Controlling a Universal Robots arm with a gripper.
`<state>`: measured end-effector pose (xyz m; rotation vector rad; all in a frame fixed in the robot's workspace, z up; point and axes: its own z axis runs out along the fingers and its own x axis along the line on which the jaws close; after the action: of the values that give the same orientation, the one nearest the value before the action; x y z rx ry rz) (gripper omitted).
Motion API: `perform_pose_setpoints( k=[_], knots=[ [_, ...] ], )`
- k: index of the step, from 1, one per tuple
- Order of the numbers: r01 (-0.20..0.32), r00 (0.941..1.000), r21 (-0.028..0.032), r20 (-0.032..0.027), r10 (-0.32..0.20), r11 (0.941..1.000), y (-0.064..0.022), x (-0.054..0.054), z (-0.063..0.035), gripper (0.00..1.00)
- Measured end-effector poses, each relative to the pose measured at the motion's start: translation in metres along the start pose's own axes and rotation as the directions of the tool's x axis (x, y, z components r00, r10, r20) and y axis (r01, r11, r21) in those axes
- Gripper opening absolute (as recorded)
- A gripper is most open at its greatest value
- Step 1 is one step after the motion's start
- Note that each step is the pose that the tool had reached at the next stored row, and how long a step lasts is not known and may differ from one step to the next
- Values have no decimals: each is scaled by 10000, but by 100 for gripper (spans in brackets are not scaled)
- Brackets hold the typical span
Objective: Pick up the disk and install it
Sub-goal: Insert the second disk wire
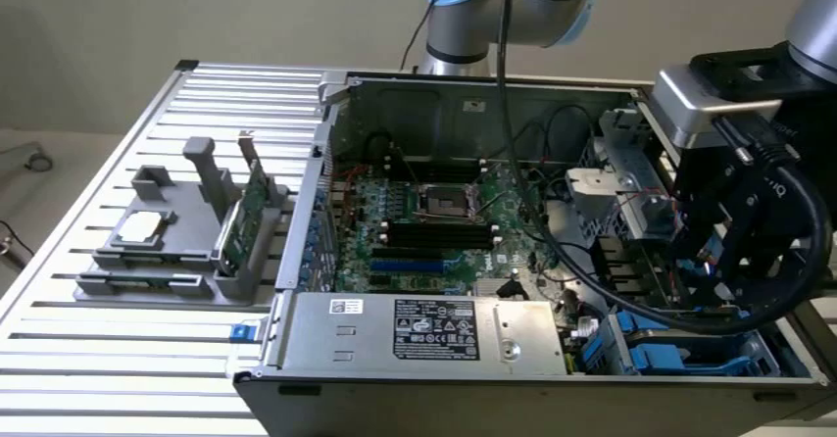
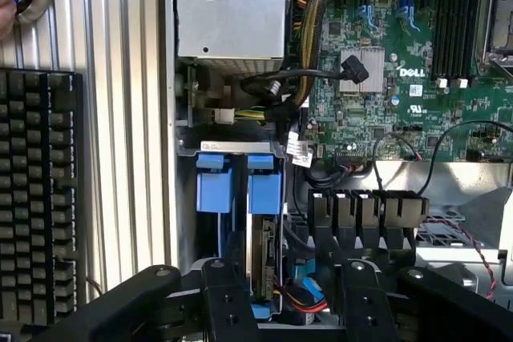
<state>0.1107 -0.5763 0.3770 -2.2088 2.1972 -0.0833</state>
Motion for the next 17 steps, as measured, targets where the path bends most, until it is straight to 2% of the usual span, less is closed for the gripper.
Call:
perform_pose_setpoints(
  k=[6, 11, 13, 17],
  knots=[
    [2, 10000, 220, 0, -2, 9998, 42, -62, 44, 49],
    [13, 10000, 362, -2, -13, 9993, 56, -88, 80, 49],
    [20, 10000, 411, -3, -20, 9992, 61, -95, 96, 49],
    [37, 10000, 457, -12, -37, 9990, 71, -101, 122, 49]
  ],
)
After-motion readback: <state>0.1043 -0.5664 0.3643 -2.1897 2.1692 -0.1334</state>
